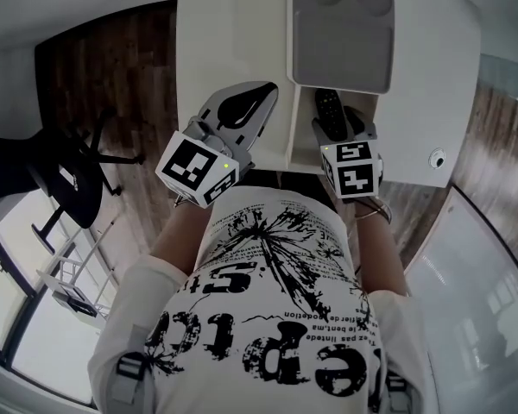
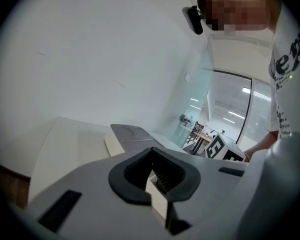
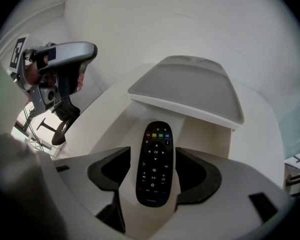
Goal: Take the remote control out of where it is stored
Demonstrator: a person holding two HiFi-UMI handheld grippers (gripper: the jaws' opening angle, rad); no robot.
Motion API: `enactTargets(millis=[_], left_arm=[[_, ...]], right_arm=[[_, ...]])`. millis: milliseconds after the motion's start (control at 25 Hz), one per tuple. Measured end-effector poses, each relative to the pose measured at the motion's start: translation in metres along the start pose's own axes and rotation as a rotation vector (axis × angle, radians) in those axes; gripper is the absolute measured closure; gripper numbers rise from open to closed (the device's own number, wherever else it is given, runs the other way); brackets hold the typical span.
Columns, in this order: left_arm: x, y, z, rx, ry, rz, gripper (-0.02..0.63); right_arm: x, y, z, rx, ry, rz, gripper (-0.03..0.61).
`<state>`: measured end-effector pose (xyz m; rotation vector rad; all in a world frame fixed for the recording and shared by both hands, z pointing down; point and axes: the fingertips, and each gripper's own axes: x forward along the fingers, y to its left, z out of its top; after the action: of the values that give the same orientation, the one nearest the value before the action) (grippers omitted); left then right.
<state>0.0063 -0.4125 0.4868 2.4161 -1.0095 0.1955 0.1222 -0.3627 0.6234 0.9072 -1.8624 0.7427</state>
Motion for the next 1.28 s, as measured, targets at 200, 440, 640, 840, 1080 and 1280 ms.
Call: enactTargets(millis=[200, 440, 640, 840, 1080, 1280], left_arm=[[0.005, 0.008, 0.001, 0.012, 0.003, 0.009, 0.607], [0.0, 0.018, 0.001, -0.008, -0.009, 0.022, 0.607], [-0.001, 0.021, -0.004, -0.018, -0.015, 0.009, 0.607], [-0.006, 0.022, -0.003, -0.027, -0.016, -0.007, 0.607], [-0.008, 0.027, -0.007, -0.021, -0.007, -0.012, 0.607], [-0.013, 0.033, -0.003, -0.019, 0.002, -0.025, 0.607]], right_arm=[[0.005, -0.008, -0.003, -0.017, 0.055, -0.05, 0.321], [0.01, -0.011, -0.01, -0.05, 0.153, -0.104, 0.321], [0.015, -0.009, -0.015, -0.018, 0.186, -0.121, 0.322], [0.011, -0.005, -0.014, -0.124, 0.21, -0.177, 0.324], [0.016, -0.007, -0.02, -0.105, 0.231, -0.104, 0.336], [0.017, -0.007, -0.013, -0.108, 0.238, -0.1, 0.336]])
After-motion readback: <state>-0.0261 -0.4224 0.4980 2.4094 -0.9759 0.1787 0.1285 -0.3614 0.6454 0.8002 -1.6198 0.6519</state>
